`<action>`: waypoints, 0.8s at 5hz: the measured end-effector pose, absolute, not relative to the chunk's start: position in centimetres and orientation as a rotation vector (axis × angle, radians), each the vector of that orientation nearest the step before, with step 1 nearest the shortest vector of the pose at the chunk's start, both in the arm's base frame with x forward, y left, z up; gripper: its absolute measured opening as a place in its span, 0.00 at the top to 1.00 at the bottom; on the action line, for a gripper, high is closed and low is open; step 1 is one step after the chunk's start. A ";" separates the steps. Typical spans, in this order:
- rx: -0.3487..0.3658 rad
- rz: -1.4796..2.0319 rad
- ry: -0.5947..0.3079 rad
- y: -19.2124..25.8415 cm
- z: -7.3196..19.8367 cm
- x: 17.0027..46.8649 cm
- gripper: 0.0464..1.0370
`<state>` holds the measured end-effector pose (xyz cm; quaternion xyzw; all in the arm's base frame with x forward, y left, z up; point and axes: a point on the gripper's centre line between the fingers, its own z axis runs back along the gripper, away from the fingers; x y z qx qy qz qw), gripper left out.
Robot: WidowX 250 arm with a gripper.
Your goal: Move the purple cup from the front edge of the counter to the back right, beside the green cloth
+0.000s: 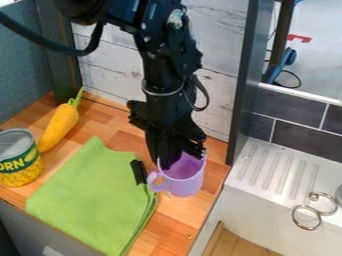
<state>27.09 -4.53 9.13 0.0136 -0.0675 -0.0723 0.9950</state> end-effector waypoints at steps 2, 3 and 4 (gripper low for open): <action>0.083 0.054 -0.173 -3.8 7.7 29.3 0.96; 0.077 0.088 -0.195 -4.0 7.6 31.2 0.96; 0.082 0.113 -0.165 -3.5 6.3 32.3 0.96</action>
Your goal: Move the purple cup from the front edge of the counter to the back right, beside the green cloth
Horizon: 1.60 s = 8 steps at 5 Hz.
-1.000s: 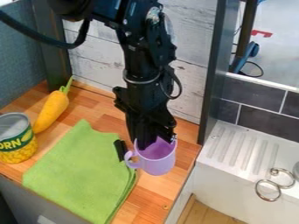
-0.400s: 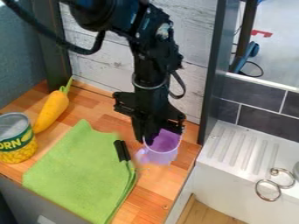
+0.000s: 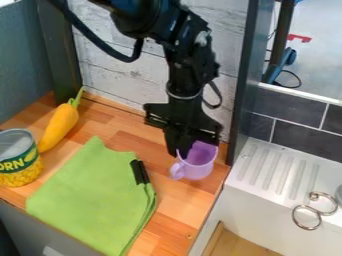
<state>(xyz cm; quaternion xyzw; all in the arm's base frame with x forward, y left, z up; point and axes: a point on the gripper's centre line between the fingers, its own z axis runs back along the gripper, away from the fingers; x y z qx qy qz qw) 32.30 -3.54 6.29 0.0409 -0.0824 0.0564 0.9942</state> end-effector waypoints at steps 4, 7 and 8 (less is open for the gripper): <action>0.031 0.152 -0.121 -3.8 3.5 33.3 0.72; 0.041 0.249 -0.156 -2.4 7.3 32.3 0.03; 0.076 0.232 -0.175 -1.4 10.4 30.3 0.04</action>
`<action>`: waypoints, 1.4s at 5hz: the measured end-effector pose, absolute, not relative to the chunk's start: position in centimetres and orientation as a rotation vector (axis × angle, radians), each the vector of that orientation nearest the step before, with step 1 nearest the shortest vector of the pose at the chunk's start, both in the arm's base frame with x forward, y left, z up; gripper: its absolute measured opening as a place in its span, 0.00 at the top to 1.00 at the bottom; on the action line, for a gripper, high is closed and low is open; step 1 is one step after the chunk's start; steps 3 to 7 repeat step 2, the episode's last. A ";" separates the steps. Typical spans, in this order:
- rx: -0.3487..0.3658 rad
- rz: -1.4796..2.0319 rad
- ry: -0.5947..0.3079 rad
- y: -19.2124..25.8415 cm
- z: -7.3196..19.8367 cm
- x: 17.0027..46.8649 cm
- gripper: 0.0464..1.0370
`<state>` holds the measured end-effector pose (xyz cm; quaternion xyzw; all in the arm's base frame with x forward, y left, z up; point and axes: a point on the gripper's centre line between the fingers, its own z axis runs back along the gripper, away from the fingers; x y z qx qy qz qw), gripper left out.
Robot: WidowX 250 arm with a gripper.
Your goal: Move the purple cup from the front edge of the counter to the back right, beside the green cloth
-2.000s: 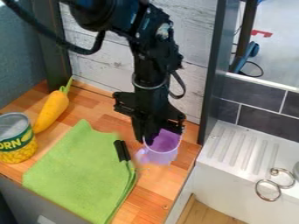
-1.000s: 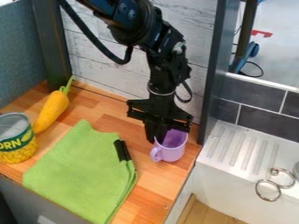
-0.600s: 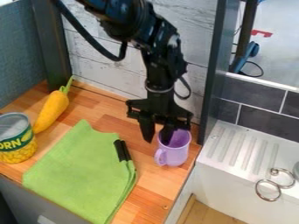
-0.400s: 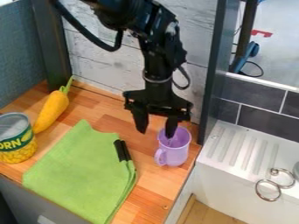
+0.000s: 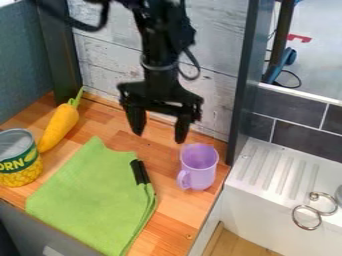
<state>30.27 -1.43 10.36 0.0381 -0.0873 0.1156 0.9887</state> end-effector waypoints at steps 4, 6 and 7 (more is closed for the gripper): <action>0.148 0.032 -0.090 0.3 11.8 24.5 0.04; 0.148 0.032 -0.090 0.3 11.8 24.5 0.04; 0.148 0.032 -0.090 0.3 11.8 24.5 0.04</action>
